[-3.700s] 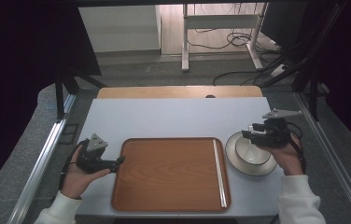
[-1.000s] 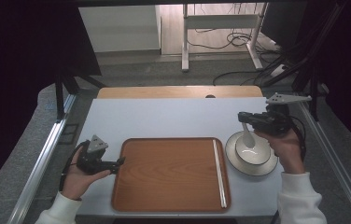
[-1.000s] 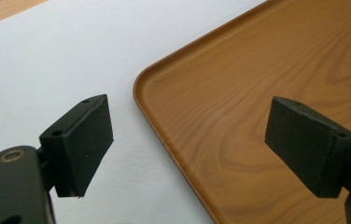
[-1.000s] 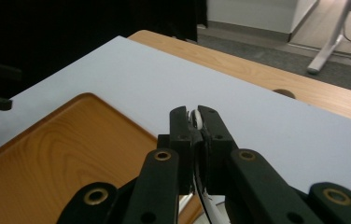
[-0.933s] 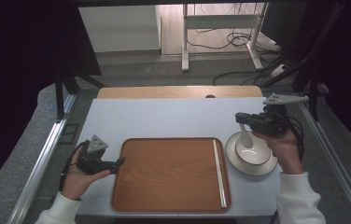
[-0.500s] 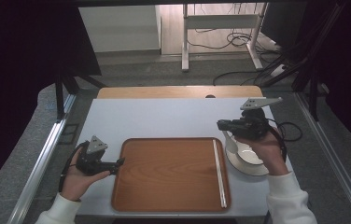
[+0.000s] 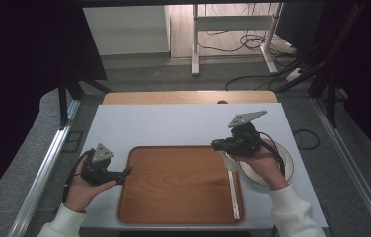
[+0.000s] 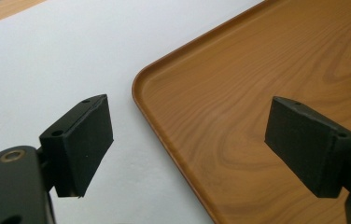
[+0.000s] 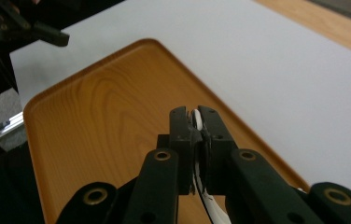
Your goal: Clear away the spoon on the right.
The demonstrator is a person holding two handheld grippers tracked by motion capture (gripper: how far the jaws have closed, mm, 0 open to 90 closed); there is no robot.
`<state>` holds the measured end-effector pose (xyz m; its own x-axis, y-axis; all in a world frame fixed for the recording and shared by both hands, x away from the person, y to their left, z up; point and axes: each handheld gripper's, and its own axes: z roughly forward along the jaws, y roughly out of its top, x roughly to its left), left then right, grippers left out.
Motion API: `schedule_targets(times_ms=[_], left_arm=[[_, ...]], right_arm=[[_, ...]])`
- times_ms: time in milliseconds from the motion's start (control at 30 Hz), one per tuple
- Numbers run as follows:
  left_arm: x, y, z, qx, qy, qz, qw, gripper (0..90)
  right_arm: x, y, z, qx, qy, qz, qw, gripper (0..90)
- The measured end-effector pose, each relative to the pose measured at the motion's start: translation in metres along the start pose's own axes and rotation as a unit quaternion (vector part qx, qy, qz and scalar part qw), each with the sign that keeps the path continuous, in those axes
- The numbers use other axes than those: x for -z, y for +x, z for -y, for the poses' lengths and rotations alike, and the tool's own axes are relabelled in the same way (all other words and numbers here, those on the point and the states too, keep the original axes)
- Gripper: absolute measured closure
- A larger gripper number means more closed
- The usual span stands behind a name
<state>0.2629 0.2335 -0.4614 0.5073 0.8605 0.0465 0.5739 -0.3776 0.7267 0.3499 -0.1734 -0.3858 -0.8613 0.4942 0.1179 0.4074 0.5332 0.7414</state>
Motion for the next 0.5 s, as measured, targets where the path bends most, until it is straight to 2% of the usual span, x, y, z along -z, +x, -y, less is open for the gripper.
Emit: schedule_targets(times_ms=[200, 367, 500], left_arm=[[0.001, -0.001, -0.001, -0.001, -0.003, 0.001, 1.0000, 14.6], [0.001, 0.000, -0.001, -0.001, -0.003, 0.001, 1.0000, 14.6], [0.000, 0.001, 0.000, 0.000, -0.001, 0.001, 1.0000, 14.6]], right_arm=[[-0.019, 0.010, 0.001, 0.011, 0.030, -0.010, 0.9995, 84.8], [-0.040, 0.019, 0.004, 0.018, 0.062, -0.016, 0.9978, 84.8], [-0.055, 0.024, 0.006, 0.026, 0.076, -0.019, 0.9966, 84.6]])
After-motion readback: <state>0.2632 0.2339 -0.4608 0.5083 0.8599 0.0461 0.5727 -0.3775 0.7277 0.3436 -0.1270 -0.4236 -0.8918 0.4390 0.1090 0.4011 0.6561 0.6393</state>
